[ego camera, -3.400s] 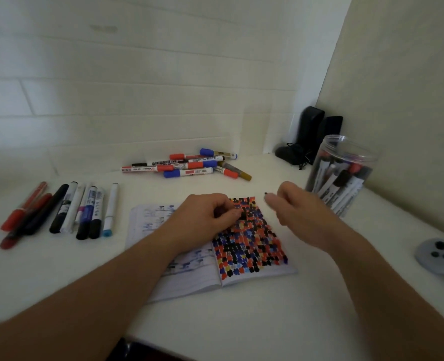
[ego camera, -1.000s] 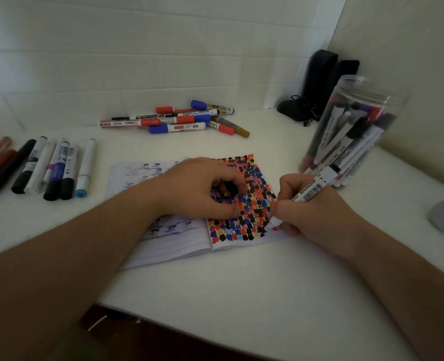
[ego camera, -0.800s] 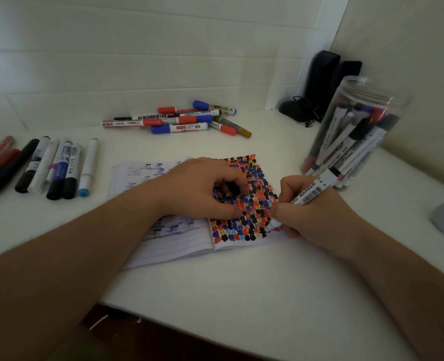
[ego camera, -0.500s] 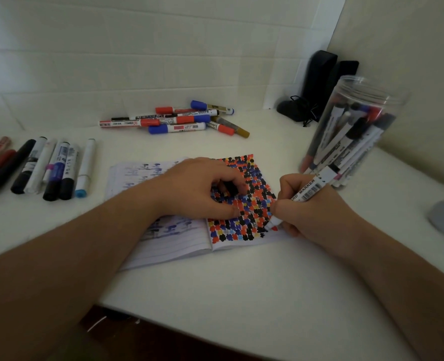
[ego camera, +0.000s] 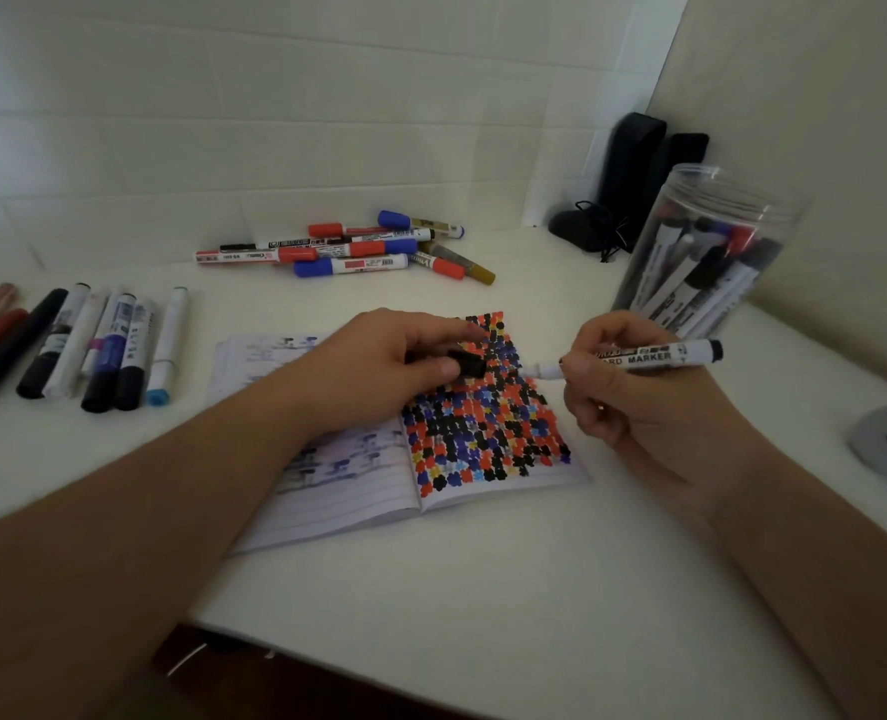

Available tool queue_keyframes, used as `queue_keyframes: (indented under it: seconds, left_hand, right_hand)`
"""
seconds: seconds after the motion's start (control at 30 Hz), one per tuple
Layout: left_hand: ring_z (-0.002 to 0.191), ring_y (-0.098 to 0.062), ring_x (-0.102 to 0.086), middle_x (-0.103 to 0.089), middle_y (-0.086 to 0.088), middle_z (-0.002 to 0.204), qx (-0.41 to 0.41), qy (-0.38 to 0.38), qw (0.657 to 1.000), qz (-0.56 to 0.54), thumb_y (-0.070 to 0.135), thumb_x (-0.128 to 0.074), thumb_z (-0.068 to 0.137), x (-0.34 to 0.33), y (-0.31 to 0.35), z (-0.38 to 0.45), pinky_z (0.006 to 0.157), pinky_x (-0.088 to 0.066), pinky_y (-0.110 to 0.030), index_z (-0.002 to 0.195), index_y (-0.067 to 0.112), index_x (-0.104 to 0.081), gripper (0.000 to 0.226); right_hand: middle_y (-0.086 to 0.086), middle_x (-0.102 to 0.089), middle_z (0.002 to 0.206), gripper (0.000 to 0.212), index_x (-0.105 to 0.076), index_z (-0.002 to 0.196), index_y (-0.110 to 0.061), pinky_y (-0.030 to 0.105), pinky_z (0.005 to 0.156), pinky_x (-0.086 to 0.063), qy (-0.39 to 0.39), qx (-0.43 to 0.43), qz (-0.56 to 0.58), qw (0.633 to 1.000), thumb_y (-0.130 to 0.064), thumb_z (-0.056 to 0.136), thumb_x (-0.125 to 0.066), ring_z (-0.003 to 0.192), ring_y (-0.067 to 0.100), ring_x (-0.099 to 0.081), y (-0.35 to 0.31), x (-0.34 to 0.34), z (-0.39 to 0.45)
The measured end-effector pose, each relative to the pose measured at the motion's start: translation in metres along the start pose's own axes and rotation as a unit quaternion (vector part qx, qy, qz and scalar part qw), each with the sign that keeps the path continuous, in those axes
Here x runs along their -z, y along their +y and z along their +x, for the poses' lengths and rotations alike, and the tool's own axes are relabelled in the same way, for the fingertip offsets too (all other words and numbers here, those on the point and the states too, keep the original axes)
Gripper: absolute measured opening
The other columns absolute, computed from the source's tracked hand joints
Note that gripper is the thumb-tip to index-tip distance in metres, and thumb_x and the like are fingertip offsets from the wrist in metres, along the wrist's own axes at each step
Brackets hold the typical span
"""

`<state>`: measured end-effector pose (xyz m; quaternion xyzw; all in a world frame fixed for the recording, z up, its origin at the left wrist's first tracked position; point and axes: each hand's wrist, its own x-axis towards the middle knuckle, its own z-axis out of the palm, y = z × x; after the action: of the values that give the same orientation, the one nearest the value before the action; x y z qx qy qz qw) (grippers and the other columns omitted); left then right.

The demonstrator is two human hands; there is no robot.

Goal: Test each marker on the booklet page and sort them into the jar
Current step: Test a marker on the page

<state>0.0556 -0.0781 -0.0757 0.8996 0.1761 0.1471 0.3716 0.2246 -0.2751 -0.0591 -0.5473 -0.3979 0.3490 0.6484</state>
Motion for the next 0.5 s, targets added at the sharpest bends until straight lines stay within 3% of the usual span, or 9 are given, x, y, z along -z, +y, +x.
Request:
queue_keyframes:
  seconds: [0.17,0.3,0.5]
  left_hand:
    - [0.102,0.012,-0.061,-0.070,0.030,0.106,-0.005,0.003,1.000,0.006,0.023,-0.062,0.101,-0.0008,-0.0005,0.0005,0.089,-0.043,-0.015,0.126,0.048,-0.067,0.035]
    - [0.100,0.010,-0.062,-0.071,0.028,0.104,-0.006,-0.002,1.000,0.014,0.027,-0.062,0.101,-0.0011,0.0004,-0.0004,0.089,-0.046,-0.019,0.125,0.051,-0.065,0.034]
    - [0.099,0.008,-0.064,-0.074,0.026,0.101,-0.008,-0.002,1.000,0.011,0.026,-0.065,0.099,-0.0002,0.0033,-0.0007,0.095,-0.050,-0.025,0.125,0.048,-0.066,0.035]
  right_hand:
    - [0.011,-0.062,0.068,0.005,-0.074,0.085,-0.012,0.026,0.048,-0.045,0.011,-0.025,0.003,1.000,-0.016,0.087,-0.072,0.057,0.023,-0.054,0.0025,-0.0017,0.0010]
    - [0.017,-0.070,0.082,0.025,-0.078,0.093,-0.013,0.029,0.052,-0.050,-0.001,-0.044,0.020,0.999,-0.023,0.087,-0.056,0.062,0.024,-0.059,0.0059,0.0019,0.0025]
    - [0.025,-0.072,0.109,0.043,-0.076,0.116,-0.009,0.033,0.063,-0.058,-0.042,-0.101,0.013,0.994,-0.032,0.087,-0.053,0.073,0.028,-0.065,0.0075,0.0045,0.0052]
